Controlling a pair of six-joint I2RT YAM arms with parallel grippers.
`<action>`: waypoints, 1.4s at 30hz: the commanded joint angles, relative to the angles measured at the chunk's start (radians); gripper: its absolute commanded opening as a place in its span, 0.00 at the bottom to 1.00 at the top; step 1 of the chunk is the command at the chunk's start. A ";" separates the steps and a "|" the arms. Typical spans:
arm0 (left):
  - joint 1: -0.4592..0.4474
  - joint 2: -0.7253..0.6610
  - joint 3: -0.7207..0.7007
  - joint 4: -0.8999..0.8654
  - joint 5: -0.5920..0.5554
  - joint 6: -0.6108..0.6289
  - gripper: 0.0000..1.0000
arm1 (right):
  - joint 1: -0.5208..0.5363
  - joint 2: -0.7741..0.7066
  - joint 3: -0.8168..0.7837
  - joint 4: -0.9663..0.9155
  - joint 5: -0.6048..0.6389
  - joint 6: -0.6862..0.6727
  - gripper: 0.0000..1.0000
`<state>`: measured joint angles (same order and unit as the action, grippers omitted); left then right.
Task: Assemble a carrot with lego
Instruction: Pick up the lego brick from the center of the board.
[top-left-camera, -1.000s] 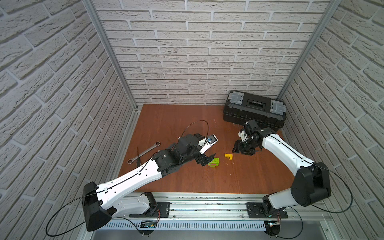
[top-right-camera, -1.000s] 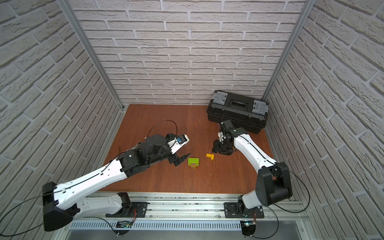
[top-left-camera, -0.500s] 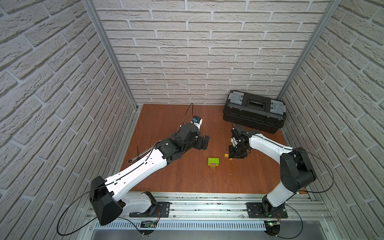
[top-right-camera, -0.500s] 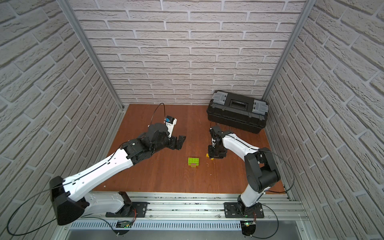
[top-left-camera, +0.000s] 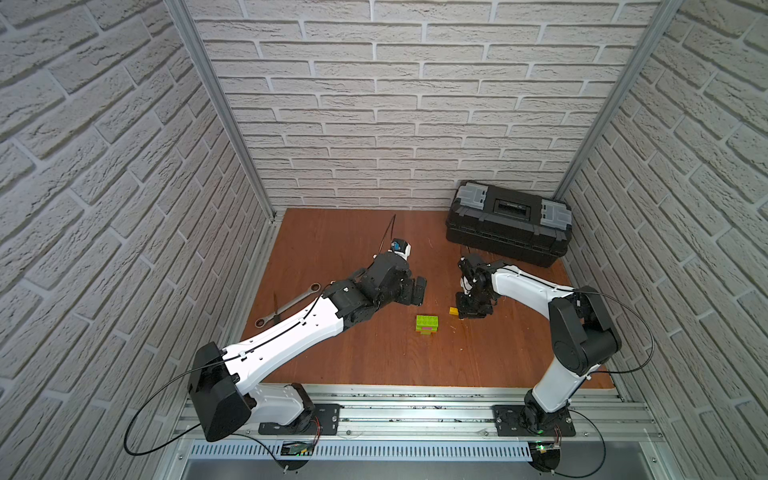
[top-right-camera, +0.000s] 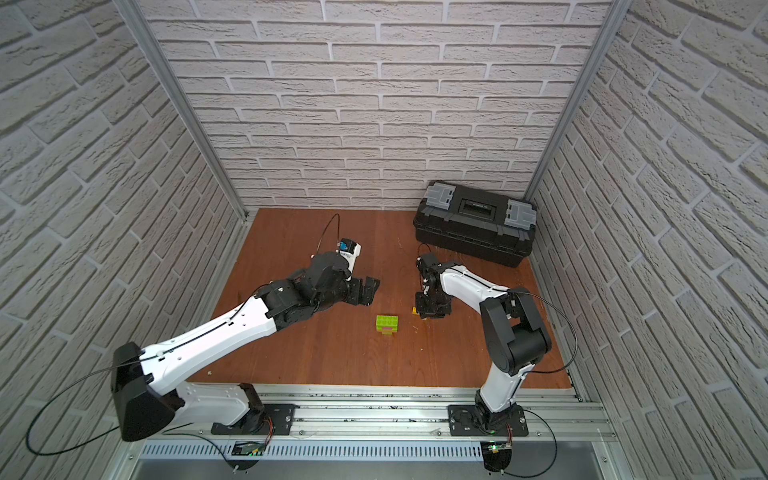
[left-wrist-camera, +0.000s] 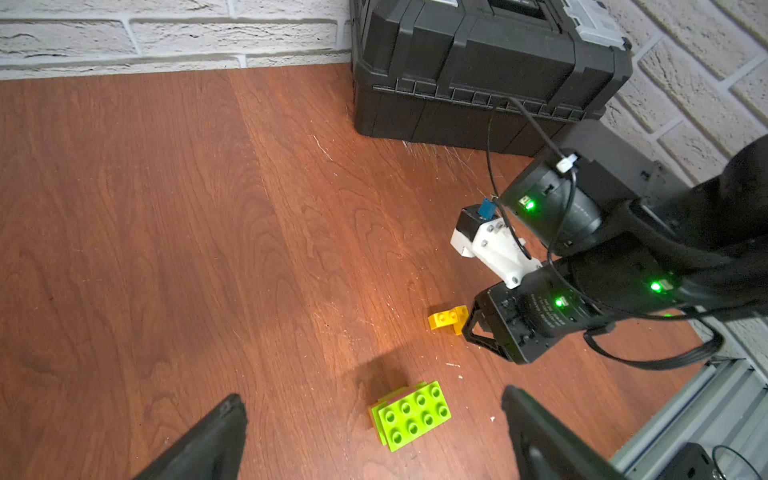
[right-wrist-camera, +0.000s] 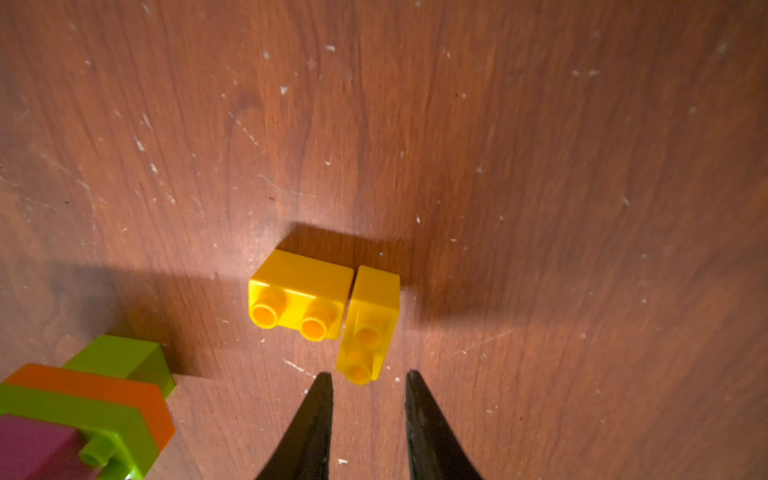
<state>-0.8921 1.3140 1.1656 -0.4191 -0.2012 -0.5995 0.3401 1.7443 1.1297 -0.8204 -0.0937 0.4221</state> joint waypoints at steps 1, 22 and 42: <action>-0.008 0.008 -0.012 0.016 -0.016 -0.025 0.98 | 0.013 0.014 0.034 0.003 0.010 -0.002 0.32; -0.050 0.049 -0.006 0.005 -0.017 -0.046 0.98 | 0.015 0.066 0.053 -0.018 0.060 0.009 0.27; -0.067 0.053 -0.035 0.001 -0.023 -0.075 0.98 | 0.018 0.051 0.064 -0.034 0.063 0.010 0.27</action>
<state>-0.9497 1.3609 1.1496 -0.4240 -0.2062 -0.6594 0.3492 1.8141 1.1690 -0.8326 -0.0448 0.4305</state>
